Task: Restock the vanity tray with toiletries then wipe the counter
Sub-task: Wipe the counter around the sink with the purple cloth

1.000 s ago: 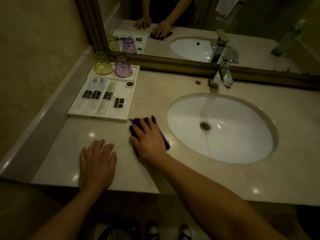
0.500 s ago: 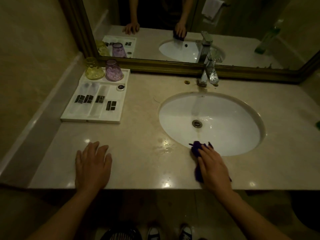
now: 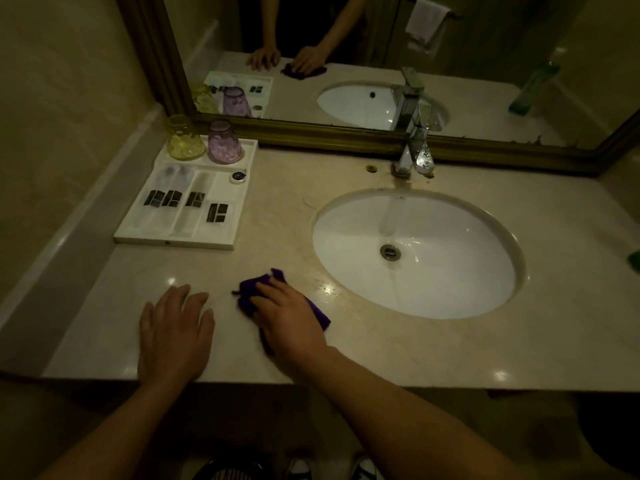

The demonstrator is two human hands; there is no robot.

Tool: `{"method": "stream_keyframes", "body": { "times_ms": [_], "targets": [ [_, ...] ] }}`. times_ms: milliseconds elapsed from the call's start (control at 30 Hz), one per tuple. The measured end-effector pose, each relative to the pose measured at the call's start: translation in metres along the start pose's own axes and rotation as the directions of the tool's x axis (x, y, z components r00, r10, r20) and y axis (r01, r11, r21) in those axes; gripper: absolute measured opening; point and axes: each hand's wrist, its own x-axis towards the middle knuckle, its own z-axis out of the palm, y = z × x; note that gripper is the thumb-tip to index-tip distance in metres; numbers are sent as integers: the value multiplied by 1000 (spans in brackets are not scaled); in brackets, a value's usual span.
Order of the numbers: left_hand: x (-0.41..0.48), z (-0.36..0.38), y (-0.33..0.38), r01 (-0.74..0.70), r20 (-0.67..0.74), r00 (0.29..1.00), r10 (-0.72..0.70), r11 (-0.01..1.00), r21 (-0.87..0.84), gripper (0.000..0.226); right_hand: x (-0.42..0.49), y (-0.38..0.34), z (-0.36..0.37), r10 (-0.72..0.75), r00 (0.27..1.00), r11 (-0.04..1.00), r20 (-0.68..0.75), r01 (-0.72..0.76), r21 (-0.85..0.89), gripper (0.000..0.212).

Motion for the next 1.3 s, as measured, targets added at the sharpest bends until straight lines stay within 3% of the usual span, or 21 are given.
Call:
{"method": "stream_keyframes", "body": {
  "times_ms": [167, 300, 433, 600, 700, 767, 833, 900, 1000, 1033, 1100, 1167, 1300],
  "targets": [
    [0, 4, 0, 10, -24, 1000, -10, 1000, -14, 42, -53, 22, -26, -10, 987, 998, -162, 20, 63, 34],
    [-2, 4, 2, 5, -31, 999, -5, 1000, 8, 51, -79, 32, -20, -77, 986, 991, 145, 92, -97, 52],
    [0, 2, 3, 11, -31, 999, -11, 1000, 10, 50, -7, 47, -20, -160, 966, 942, 204, 211, -261, 49],
    [0, 1, 2, 11, -38, 999, -12, 1000, -17, 50, 91, 57, -16, 66, 994, 953, 92, -36, -300, 56],
    [0, 0, 0, 6, -52, 999, -9, 999, -52, 49, 111, 41, -9, 169, 985, 962, 22, -160, -222, 56],
    [-1, -1, 0, 3, -39, 999, -6, 999, -53, 50, 91, 18, -3, 107, 994, 965, 10, -102, -244, 56],
    [-1, -3, 1, 12, -41, 999, -15, 998, -65, 54, 45, -11, 15, -47, 997, 968, 58, 60, -244, 56],
    [-2, -4, 1, 9, -29, 1000, -11, 997, -76, 57, 2, -28, 24, -161, 979, 974, 123, 178, -138, 54],
    [-3, -5, 0, 2, -26, 1000, -4, 996, -88, 56, -10, -1, 7, -194, 981, 964, 29, 196, -181, 43],
    [-3, -5, 0, 2, -29, 1000, -5, 996, -90, 54, -6, 14, -4, -159, 987, 969, -35, 149, -199, 40],
    [-3, -5, 1, 2, -35, 999, -5, 997, -81, 50, 0, 45, -25, 46, 990, 988, -133, -64, -137, 36],
    [-4, -5, 1, 1, -40, 999, -4, 998, -68, 51, -1, 66, -34, 263, 954, 963, -143, -269, -18, 36],
    [-5, -6, 1, 10, -35, 999, -13, 997, -75, 49, -13, 81, -47, 364, 894, 931, -261, -359, 71, 29]
  ]
}}
